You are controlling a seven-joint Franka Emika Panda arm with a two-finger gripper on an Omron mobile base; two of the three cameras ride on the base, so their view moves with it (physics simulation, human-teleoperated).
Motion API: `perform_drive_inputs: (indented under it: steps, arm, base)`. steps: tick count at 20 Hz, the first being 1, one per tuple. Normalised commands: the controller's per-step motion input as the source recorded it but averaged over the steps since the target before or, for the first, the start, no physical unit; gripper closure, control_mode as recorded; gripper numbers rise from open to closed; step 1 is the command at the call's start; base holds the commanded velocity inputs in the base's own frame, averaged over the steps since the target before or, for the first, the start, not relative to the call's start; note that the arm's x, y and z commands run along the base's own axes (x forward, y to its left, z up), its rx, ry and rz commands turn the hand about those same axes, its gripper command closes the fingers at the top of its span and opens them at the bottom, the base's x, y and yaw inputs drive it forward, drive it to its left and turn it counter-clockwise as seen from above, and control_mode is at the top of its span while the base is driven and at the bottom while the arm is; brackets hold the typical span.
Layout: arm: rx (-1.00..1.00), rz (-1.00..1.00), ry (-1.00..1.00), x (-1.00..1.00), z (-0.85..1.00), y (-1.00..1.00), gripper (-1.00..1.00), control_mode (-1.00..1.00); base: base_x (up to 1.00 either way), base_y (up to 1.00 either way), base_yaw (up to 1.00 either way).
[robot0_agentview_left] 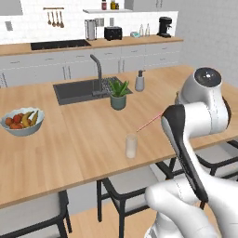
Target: Take a straw from the drawer in front and place it inside the glass cup on the dining counter.
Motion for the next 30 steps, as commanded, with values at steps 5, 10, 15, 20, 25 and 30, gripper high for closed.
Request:
perform_drive_inputs:
  steps: [5, 10, 15, 20, 25, 30]
  arm:
    - [-0.57, 0.04, -0.01, 0.33, 0.06, 0.0, 1.0, -1.0]
    - [-0.47, 0.01, 0.0, 0.54, 0.24, 0.0, 1.0, -1.0]
    - [-0.37, 0.0, 0.0, 0.27, 0.21, 0.18, 1.0, -1.0]
    - [-0.22, 0.0, 0.0, 0.01, 0.0, 0.59, 1.0, -1.0]
    - [-0.19, -0.02, -0.01, 0.36, -0.03, 0.46, 1.0, -1.0]
    - [-0.25, -0.03, 0.0, 0.5, -0.2, 0.2, 1.0, -1.0]
  base:
    - [0.0, 0.0, 0.0]
    - [0.0, 0.0, 0.0]
    - [0.0, 0.0, 0.0]
    - [0.0, 0.0, 0.0]
    - [0.0, 0.0, 0.0]
    - [0.0, 0.0, 0.0]
